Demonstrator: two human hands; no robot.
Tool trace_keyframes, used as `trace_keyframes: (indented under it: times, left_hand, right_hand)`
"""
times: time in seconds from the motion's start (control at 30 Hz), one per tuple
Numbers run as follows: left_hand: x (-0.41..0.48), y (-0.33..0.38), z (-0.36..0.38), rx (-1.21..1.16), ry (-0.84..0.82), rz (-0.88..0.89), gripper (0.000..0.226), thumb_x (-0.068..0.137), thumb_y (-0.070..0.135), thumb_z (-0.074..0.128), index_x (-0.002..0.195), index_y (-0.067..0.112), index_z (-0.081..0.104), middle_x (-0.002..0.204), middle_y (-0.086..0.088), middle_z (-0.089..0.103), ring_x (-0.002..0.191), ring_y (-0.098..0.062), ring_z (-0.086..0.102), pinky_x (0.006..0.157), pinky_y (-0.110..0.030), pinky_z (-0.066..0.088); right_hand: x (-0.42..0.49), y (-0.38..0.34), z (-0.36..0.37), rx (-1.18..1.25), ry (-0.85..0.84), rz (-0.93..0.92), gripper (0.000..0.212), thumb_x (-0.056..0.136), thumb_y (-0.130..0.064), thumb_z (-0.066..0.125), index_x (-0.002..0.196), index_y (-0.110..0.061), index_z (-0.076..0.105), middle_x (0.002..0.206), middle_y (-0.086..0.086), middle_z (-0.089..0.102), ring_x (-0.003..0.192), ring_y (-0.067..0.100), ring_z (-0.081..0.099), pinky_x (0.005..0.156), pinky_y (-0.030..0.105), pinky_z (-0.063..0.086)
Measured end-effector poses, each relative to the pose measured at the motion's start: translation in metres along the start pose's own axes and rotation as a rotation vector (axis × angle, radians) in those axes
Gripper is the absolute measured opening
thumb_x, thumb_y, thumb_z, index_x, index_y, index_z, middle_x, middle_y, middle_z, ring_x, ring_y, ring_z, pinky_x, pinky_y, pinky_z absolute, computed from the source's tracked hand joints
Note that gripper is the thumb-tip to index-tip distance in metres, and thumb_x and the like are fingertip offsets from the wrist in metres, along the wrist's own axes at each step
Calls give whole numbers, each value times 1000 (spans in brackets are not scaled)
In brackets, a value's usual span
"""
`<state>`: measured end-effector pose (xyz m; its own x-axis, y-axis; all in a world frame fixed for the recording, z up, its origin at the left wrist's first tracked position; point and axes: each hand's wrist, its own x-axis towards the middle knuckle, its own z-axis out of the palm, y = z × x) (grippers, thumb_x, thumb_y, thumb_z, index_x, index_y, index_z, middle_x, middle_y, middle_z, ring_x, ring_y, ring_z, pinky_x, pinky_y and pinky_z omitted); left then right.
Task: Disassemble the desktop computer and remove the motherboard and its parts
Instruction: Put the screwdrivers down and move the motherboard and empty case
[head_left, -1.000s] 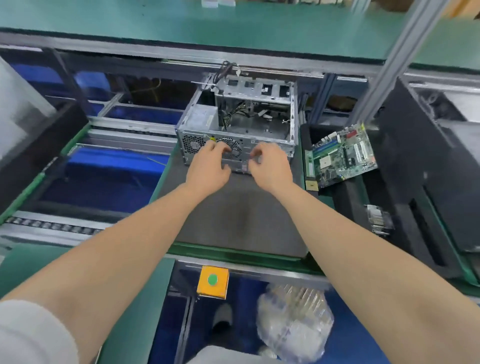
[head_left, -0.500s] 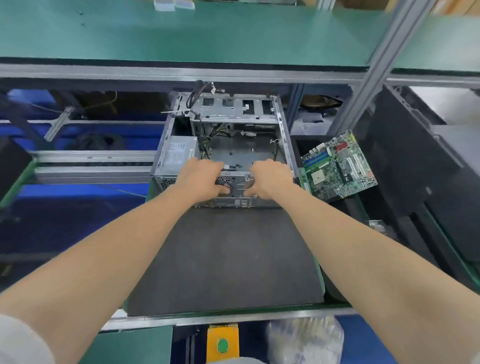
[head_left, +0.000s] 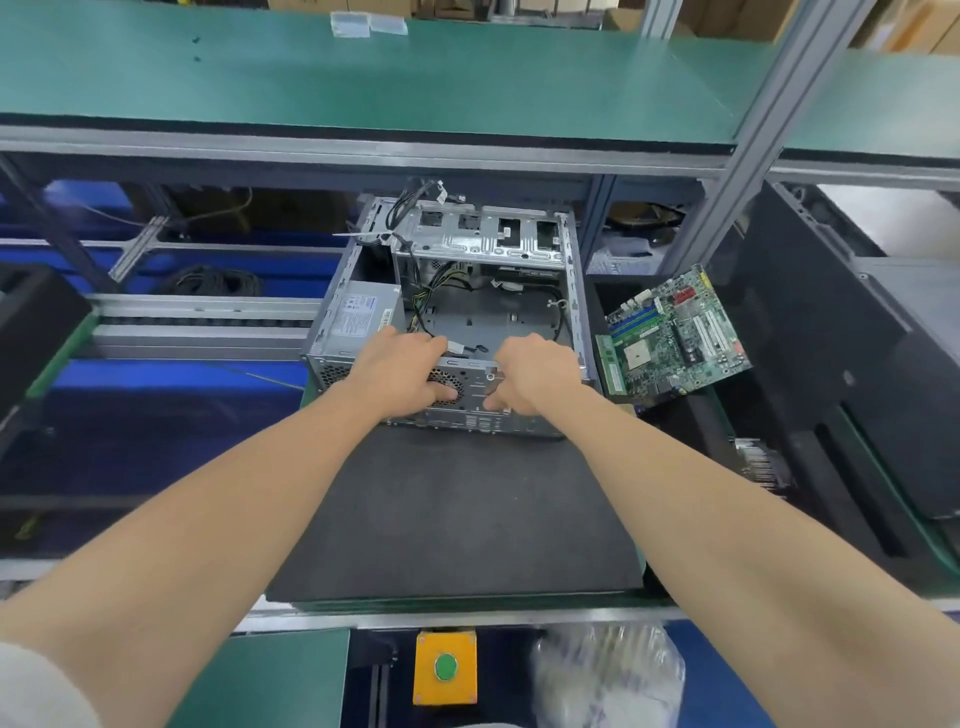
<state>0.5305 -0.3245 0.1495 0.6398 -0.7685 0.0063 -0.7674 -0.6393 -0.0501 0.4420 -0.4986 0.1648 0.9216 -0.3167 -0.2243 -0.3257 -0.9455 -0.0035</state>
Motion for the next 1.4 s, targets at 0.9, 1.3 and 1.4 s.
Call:
trace_keyframes:
  times: [0.9,1.3,1.4]
  left_hand:
    - [-148,96,-5,-225,157,-153,55,84,55,77,124,22,58,117,3,58,106,-20,53,98,-35,36]
    - [-274,136,140,-970,-160,-575,23,88,13,71,105,28,64,108,3,70,91,-12,67,82,-27,53]
    - [-275,133,156,-1011,-356,-606,35,90,24,75,123,24,65,109,9,70,100,-10,66,83,-18,48]
  right_hand:
    - [-144,7,33,126,73,-148,49,75,-55,82,109,-26,60,96,-2,63,86,25,64,69,35,47]
    - [-223,-38,171,382,285,-443,9,88,-27,58,89,-19,56,87,-3,55,86,21,55,76,37,48]
    - [-234,-49,213,561,-133,-25,18,90,-32,58,106,-24,57,105,-4,59,97,22,62,83,40,53]
